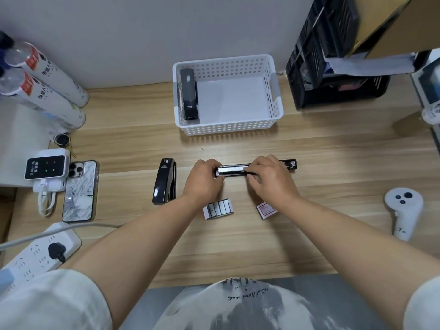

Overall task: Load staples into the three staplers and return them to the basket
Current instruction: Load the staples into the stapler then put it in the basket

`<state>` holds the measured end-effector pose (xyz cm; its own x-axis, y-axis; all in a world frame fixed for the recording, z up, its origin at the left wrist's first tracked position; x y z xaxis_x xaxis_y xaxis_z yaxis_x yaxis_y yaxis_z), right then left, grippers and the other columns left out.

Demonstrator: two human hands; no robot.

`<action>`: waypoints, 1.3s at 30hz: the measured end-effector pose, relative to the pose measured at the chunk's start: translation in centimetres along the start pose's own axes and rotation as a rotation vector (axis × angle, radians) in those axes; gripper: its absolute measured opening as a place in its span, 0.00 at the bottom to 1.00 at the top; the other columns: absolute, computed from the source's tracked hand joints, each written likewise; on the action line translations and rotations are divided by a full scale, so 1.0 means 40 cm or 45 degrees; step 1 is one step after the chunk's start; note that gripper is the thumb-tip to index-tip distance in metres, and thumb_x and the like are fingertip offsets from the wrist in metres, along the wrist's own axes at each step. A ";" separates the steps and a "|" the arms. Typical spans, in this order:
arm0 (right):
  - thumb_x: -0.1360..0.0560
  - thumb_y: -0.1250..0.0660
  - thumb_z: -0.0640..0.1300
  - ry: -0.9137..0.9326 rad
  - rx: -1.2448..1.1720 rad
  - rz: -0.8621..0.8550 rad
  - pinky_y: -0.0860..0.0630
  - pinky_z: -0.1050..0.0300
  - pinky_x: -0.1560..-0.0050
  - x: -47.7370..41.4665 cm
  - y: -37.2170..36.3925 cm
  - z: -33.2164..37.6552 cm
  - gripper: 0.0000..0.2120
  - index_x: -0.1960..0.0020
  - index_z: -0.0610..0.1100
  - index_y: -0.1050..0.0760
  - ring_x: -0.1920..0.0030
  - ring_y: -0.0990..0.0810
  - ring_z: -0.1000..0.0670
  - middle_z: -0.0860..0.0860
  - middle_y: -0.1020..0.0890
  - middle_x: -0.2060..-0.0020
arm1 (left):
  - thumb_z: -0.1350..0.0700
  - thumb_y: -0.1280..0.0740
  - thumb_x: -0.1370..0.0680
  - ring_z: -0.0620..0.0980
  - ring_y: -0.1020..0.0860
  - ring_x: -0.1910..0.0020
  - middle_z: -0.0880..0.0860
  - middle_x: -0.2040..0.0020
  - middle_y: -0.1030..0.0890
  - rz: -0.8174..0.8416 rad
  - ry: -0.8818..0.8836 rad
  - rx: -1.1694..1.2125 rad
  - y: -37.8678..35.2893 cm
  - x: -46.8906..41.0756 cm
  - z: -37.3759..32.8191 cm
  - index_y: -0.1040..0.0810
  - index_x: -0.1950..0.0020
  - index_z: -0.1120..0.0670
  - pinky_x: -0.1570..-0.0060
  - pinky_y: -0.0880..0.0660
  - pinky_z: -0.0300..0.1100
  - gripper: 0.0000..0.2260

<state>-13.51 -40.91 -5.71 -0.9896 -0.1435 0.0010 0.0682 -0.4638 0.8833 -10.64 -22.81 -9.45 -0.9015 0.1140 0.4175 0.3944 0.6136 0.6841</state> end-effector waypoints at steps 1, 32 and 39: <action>0.26 0.28 0.41 -0.006 -0.009 0.005 0.25 0.49 0.52 -0.001 -0.002 -0.001 0.08 0.48 0.45 0.15 0.53 0.24 0.45 0.52 0.18 0.55 | 0.56 0.30 0.23 0.51 0.21 0.49 0.54 0.45 0.22 0.000 0.000 0.000 -0.001 -0.001 0.000 0.20 0.37 0.51 0.47 0.24 0.44 0.14; 0.28 0.23 0.49 -0.702 -0.276 0.077 0.34 0.58 0.56 0.018 0.089 -0.227 0.10 0.51 0.47 0.19 0.52 0.21 0.45 0.47 0.16 0.53 | 0.64 0.35 0.26 0.56 0.20 0.48 0.55 0.47 0.20 0.076 0.038 -0.105 -0.007 -0.011 0.013 0.18 0.41 0.57 0.46 0.22 0.48 0.15; 0.29 0.24 0.48 -0.484 -0.118 -0.024 0.30 0.55 0.56 -0.008 0.127 -0.143 0.11 0.49 0.48 0.22 0.55 0.24 0.49 0.51 0.24 0.52 | 0.63 0.36 0.26 0.55 0.20 0.47 0.55 0.46 0.19 0.099 0.062 -0.076 -0.007 -0.003 0.015 0.17 0.42 0.56 0.44 0.22 0.49 0.15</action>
<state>-12.12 -48.22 -3.90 -0.9658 0.1922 0.1740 0.0432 -0.5426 0.8389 -10.74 -22.51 -10.06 -0.8585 0.1208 0.4984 0.4743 0.5567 0.6820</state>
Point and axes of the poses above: each hand's wrist, its own x-axis away from the middle knuckle, its own y-axis out of the back of the hand, z = x × y, the point moved 8 cm from there along -x, towards the middle knuckle
